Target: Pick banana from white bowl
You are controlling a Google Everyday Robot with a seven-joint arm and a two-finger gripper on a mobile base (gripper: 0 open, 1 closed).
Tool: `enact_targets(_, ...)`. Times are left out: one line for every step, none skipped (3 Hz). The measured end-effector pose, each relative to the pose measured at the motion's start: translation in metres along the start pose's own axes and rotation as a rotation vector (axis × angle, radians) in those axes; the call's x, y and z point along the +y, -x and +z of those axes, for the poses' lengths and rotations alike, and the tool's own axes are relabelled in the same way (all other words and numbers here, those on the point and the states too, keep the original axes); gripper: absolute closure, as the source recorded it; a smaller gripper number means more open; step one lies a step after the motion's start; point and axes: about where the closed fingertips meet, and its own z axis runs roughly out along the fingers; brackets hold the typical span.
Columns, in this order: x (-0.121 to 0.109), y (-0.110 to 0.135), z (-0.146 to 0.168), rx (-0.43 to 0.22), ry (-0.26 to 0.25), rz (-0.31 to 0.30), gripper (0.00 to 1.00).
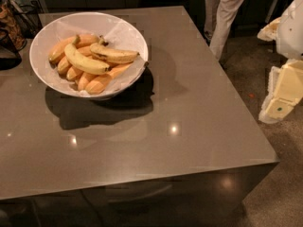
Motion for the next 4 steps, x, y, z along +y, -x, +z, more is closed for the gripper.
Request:
enact_targets(0.000,0.000,0.000,0.000,0.000,0.000,0.00)
enact_targets(-0.008,0.012,-0.002,0.046,-0.003,0.040,0.00)
enact_targets(-0.022,0.031,-0.001,0.112,-0.005,0.078,0.00)
enact_targets(-0.034,0.050,0.004,0.157,-0.011,0.067,0.00)
